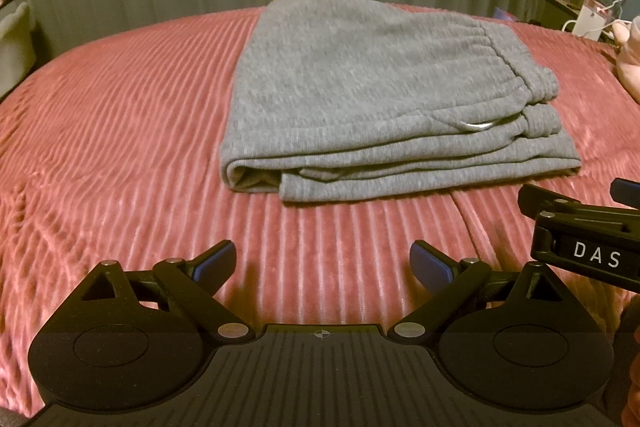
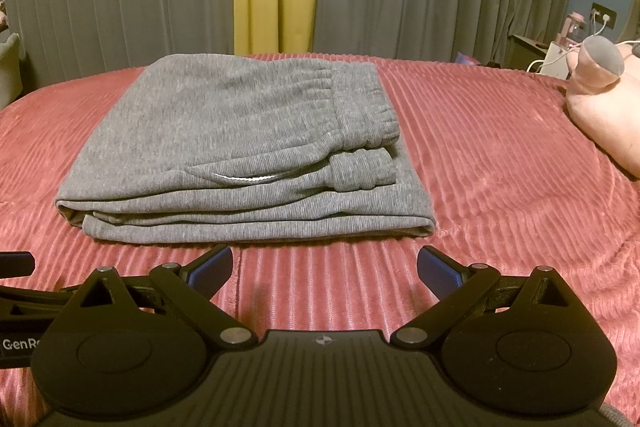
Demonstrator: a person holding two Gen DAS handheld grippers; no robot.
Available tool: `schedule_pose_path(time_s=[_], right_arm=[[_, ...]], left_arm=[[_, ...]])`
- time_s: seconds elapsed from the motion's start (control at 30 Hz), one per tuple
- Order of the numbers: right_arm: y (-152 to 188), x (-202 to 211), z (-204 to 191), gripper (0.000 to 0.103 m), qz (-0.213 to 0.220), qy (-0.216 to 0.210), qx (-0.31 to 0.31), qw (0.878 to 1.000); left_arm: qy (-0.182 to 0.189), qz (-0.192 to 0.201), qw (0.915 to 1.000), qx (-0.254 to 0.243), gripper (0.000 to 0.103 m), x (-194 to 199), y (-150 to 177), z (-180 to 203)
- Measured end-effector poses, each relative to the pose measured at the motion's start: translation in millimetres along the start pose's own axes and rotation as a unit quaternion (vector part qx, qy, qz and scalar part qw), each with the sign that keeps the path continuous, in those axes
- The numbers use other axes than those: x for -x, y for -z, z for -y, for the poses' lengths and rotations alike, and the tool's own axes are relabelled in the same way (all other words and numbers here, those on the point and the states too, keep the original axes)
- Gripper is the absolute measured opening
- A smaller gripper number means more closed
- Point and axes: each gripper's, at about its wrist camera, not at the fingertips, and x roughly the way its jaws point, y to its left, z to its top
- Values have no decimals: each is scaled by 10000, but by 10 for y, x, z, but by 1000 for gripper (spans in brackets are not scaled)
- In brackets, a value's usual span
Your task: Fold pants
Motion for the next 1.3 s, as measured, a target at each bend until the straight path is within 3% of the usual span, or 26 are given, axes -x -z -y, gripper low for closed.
schedule_pose_path(time_s=[1.3], right_arm=[[27,-46,-5,99,-44,-7,4,10000]], left_arm=[[2,-19,10000,-38,98,-8,5,-14]])
